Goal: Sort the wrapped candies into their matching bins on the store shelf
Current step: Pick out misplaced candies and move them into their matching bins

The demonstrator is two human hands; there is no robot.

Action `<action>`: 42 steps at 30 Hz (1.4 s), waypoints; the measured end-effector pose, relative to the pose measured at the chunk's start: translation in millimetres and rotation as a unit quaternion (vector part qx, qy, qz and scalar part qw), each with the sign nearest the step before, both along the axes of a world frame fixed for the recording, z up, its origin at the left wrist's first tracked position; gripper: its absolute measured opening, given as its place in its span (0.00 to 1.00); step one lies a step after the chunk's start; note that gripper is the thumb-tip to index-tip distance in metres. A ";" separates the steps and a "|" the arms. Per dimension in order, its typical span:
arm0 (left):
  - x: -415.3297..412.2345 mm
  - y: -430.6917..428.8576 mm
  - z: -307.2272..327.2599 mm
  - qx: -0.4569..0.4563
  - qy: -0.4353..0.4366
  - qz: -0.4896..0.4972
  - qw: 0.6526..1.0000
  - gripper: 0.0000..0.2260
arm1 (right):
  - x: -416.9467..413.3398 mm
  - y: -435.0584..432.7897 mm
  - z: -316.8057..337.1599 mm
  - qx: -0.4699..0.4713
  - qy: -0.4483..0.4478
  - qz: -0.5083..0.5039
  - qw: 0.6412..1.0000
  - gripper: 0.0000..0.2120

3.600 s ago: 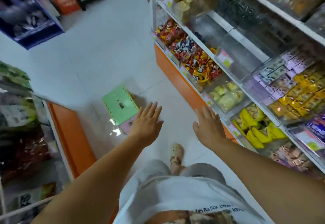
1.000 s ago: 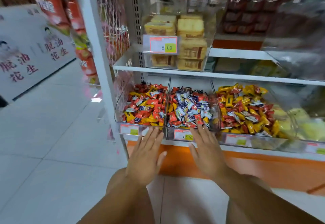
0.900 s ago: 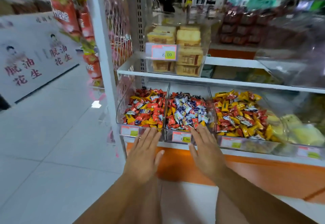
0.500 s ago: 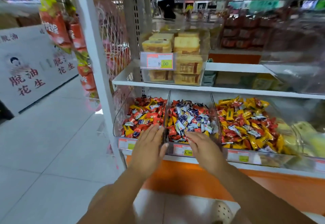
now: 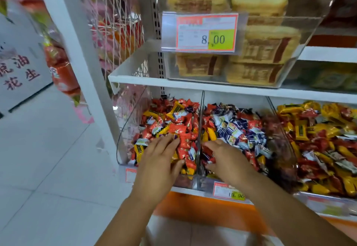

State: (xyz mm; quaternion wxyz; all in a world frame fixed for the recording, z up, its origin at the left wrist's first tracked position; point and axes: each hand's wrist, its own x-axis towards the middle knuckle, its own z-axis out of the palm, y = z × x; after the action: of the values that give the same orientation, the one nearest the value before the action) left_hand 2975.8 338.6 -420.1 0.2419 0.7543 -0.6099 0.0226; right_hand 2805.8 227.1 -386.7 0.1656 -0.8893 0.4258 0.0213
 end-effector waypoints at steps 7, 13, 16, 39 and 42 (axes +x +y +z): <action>12.0 5.0 1.6 -0.043 0.046 0.006 0.998 0.25 | -6.4 -15.7 20.4 0.066 -0.180 -0.049 0.980 0.08; 24.0 11.0 10.2 -0.022 0.067 0.049 0.996 0.27 | 0.2 -2.3 55.3 -0.010 -0.348 -0.104 0.932 0.08; 25.2 12.8 14.0 -0.034 0.061 0.055 0.996 0.26 | 29.4 3.8 67.6 -0.046 -0.419 -0.052 0.905 0.11; 36.5 8.0 33.4 -0.027 0.082 0.101 0.991 0.23 | 79.7 6.1 32.3 -0.101 -0.144 0.140 0.975 0.15; 39.3 10.9 32.2 -0.011 0.101 0.095 0.990 0.25 | 93.4 8.1 23.7 -0.138 -0.078 0.162 0.974 0.18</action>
State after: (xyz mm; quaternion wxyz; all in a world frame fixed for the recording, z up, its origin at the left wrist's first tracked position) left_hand 3015.1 349.5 -387.9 0.3074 0.8042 -0.5081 -0.0238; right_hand 2899.2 235.1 -363.0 0.0684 -0.9597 0.2605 -0.0807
